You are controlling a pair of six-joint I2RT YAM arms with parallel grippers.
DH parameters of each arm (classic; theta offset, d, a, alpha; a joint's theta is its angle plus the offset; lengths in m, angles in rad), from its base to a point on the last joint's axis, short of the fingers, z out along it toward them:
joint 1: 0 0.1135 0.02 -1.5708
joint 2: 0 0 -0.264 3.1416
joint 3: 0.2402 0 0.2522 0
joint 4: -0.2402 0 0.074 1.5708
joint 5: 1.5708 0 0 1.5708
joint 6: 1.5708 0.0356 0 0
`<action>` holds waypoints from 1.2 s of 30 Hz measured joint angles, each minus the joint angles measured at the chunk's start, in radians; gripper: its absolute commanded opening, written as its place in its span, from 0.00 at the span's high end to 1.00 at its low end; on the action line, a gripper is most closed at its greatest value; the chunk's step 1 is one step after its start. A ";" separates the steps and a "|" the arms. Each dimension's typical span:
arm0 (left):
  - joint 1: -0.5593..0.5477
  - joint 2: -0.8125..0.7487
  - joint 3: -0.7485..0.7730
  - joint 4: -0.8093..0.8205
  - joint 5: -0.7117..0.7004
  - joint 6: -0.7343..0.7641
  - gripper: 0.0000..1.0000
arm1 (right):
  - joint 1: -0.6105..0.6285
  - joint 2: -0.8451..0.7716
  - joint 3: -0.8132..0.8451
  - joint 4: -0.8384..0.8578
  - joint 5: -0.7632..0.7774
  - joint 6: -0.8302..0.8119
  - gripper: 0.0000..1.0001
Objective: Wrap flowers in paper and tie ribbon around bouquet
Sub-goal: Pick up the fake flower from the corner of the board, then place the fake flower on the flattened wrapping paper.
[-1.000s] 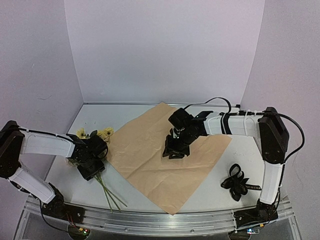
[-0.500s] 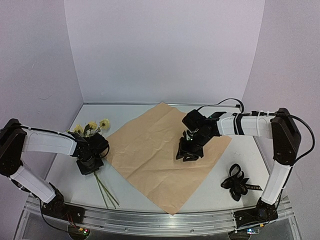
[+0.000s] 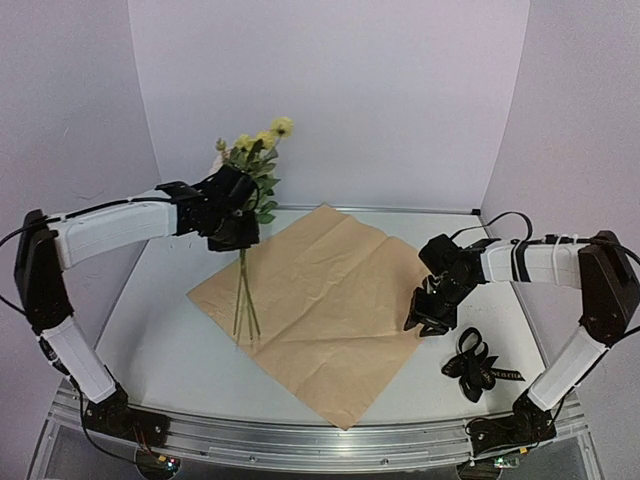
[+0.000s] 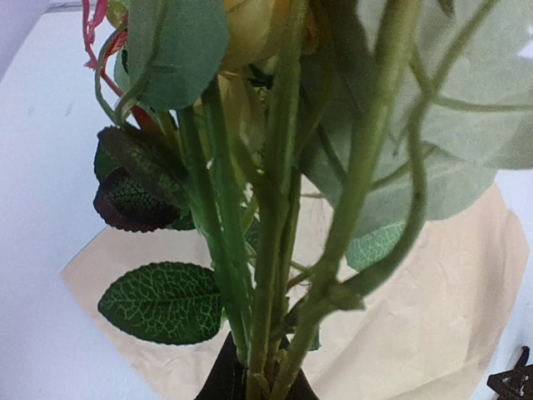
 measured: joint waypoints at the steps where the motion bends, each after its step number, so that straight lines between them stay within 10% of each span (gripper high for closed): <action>1: -0.009 0.060 0.060 0.018 0.019 0.028 1.00 | -0.004 -0.015 -0.017 -0.002 0.006 0.001 0.58; 15: -0.085 0.815 0.819 0.043 0.226 0.109 1.00 | -0.013 -0.130 -0.132 -0.013 0.035 0.031 0.53; 24: -0.084 0.912 0.894 0.031 0.287 0.047 0.99 | -0.013 -0.144 -0.137 -0.028 0.040 0.031 0.53; 31: -0.084 0.928 0.894 0.039 0.312 0.038 0.56 | -0.013 -0.127 -0.125 -0.036 0.036 0.031 0.53; 36: -0.084 0.929 0.893 0.066 0.309 0.028 0.45 | -0.013 -0.108 -0.103 -0.042 0.034 0.030 0.52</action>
